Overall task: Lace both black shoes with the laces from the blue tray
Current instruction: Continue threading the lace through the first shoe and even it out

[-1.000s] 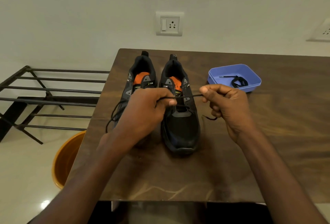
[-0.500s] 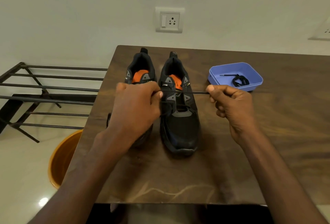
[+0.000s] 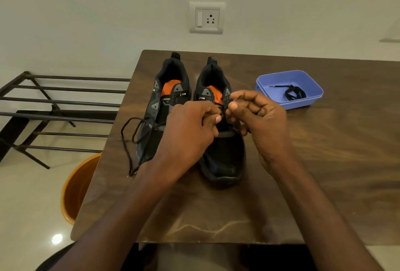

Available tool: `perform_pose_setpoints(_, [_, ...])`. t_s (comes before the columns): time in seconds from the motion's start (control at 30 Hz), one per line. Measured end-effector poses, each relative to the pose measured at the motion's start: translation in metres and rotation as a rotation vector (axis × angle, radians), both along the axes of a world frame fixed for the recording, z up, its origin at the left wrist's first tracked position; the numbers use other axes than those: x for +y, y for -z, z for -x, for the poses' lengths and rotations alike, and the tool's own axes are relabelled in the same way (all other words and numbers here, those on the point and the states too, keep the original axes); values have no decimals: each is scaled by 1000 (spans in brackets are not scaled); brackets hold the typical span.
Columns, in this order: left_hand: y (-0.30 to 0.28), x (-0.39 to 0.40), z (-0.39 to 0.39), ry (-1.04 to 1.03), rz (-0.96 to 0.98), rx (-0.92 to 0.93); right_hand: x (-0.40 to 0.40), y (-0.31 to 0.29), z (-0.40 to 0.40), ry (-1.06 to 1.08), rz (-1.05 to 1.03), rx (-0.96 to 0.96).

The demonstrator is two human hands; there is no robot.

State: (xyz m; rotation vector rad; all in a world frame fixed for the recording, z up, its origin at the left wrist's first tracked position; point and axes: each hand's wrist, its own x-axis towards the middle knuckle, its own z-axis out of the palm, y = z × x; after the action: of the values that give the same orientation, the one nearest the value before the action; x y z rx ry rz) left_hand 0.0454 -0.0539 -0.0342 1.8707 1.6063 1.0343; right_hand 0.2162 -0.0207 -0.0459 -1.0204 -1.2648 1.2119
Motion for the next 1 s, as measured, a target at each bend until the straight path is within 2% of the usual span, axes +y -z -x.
perform_pose_setpoints(0.2, [7,4,-7,-74,-64,-51,4,1,5,33,8,-49])
perform_pose_setpoints(0.27, [8,6,-9,-116,-84,-60,8,7,6,164,-27,-183])
perform_pose_setpoints(0.33, [12,7,-11,-139,-102,-37,14,16,5,283,-57,-398])
perform_pose_setpoints(0.4, [17,7,-12,-138,-103,6,17,23,4,286,-41,-574])
perform_pose_setpoints(0.5, [22,7,-13,-139,-104,34,18,27,7,274,-10,-695])
perform_pose_setpoints(0.6, [21,5,-15,-149,-111,10,17,22,9,292,16,-678])
perform_pose_setpoints(0.7, [21,5,-14,-155,-95,16,18,20,6,293,77,-582])
perform_pose_setpoints(0.8, [22,7,-11,-158,-85,114,18,20,3,262,114,-501])
perform_pose_setpoints(0.93, [14,9,-10,-93,-45,401,19,19,2,233,154,-450])
perform_pose_setpoints(1.0, [8,11,-7,-53,-22,402,20,19,2,255,164,-443])
